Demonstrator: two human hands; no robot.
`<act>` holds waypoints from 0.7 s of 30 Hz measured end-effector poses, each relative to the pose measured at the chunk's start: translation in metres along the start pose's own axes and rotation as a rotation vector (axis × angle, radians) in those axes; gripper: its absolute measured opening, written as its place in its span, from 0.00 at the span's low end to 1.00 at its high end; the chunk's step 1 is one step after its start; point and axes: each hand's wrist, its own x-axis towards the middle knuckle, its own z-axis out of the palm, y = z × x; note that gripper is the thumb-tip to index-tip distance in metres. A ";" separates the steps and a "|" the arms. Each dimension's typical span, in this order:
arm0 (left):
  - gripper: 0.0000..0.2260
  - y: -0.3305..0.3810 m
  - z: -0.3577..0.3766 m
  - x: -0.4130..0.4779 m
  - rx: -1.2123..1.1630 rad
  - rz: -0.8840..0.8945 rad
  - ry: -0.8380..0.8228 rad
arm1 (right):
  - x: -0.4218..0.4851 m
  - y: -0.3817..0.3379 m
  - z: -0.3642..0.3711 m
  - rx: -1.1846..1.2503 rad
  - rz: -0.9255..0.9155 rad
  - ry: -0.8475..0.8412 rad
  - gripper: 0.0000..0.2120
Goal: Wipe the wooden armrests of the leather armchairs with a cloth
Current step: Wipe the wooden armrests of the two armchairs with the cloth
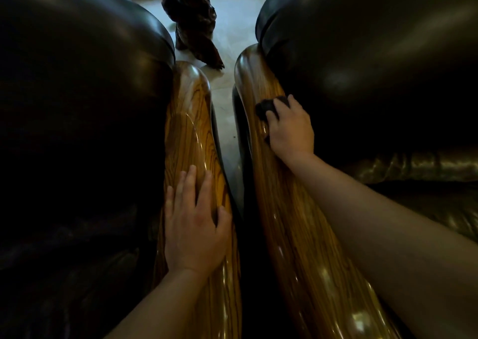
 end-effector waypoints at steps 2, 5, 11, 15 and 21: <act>0.29 0.001 0.000 0.001 0.003 -0.008 0.001 | 0.001 -0.002 0.000 -0.080 -0.105 -0.051 0.21; 0.29 0.004 -0.004 0.002 0.000 -0.011 -0.011 | -0.043 0.018 -0.010 -0.123 -0.364 -0.116 0.20; 0.29 0.006 -0.007 0.003 0.013 -0.024 -0.037 | 0.000 0.012 -0.003 -0.220 -0.355 -0.180 0.20; 0.29 0.004 -0.005 0.003 0.009 -0.021 -0.029 | 0.038 -0.008 0.008 -0.271 -0.263 -0.142 0.17; 0.29 0.006 -0.008 0.003 -0.003 -0.030 -0.030 | -0.030 0.004 -0.022 0.008 -0.568 -0.138 0.10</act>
